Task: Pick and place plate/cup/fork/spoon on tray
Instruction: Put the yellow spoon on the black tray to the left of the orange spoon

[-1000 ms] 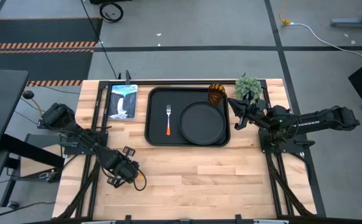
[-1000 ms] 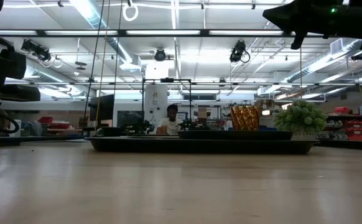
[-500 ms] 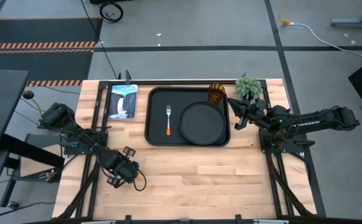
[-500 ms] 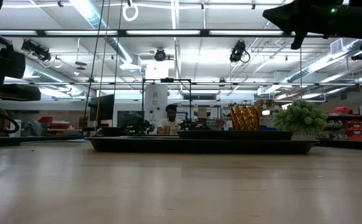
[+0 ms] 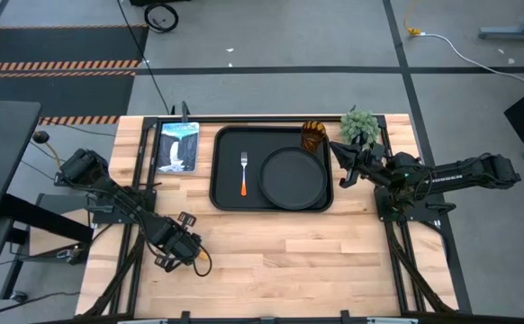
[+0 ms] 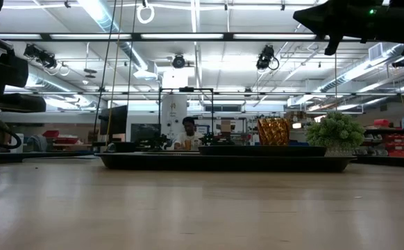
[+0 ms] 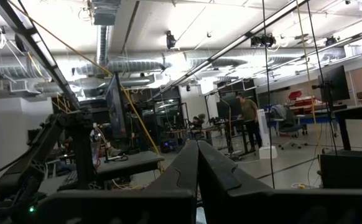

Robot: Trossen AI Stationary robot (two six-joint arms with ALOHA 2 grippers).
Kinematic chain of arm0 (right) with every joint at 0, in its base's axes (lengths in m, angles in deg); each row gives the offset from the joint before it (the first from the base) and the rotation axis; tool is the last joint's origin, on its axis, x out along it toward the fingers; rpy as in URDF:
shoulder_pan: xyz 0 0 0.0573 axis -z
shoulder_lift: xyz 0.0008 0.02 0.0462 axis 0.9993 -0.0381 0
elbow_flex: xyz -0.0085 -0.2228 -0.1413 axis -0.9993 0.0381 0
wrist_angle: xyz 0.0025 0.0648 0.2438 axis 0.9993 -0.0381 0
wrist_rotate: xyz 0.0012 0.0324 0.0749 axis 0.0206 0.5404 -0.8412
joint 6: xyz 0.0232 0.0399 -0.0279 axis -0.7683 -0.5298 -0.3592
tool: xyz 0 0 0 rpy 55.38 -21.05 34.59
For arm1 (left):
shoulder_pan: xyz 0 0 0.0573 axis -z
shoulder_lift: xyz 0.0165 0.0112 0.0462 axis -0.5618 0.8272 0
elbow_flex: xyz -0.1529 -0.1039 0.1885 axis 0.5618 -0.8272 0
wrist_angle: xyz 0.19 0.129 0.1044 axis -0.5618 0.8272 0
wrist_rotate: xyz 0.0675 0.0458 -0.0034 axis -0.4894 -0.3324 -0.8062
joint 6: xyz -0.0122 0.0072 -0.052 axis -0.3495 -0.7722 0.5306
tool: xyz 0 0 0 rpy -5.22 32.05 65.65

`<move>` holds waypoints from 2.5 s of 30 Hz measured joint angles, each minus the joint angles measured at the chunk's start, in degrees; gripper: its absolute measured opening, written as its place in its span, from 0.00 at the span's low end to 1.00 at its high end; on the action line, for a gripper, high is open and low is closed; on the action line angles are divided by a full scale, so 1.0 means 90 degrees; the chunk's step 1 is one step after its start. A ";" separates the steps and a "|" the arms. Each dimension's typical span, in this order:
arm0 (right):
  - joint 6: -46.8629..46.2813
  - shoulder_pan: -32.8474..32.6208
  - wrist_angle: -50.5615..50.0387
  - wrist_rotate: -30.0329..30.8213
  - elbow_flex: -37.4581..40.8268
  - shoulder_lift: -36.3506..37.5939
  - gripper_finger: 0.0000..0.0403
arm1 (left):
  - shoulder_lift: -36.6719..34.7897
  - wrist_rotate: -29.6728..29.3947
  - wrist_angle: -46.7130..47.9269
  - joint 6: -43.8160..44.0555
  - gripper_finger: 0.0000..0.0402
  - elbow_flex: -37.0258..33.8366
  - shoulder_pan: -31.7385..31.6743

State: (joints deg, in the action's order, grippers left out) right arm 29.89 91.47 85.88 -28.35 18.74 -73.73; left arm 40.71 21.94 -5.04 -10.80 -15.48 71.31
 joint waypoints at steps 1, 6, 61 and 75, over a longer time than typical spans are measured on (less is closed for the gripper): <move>0.0000 0.0000 0.0000 0.0000 0.0000 0.0000 0.03 | 0.0000 0.0000 0.0002 0.0000 0.13 0.0000 0.0000; 0.0000 0.0000 0.0000 0.0003 0.0000 0.0000 0.03 | 0.0000 0.0000 0.0002 0.0000 0.13 0.0000 0.0000; 0.0112 0.0000 0.0002 -0.0019 0.0000 0.0001 0.03 | 0.0007 -0.2083 -0.1053 -1.0693 0.13 0.1307 -0.4526; 0.0112 0.0000 0.0005 -0.0029 0.0000 0.0000 0.03 | 0.0052 -0.0823 -0.2797 -1.3940 0.15 0.0644 -0.5825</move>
State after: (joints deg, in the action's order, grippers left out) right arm 30.90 91.47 85.92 -28.61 18.74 -73.73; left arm 41.18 14.54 -30.22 -136.26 -9.68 18.89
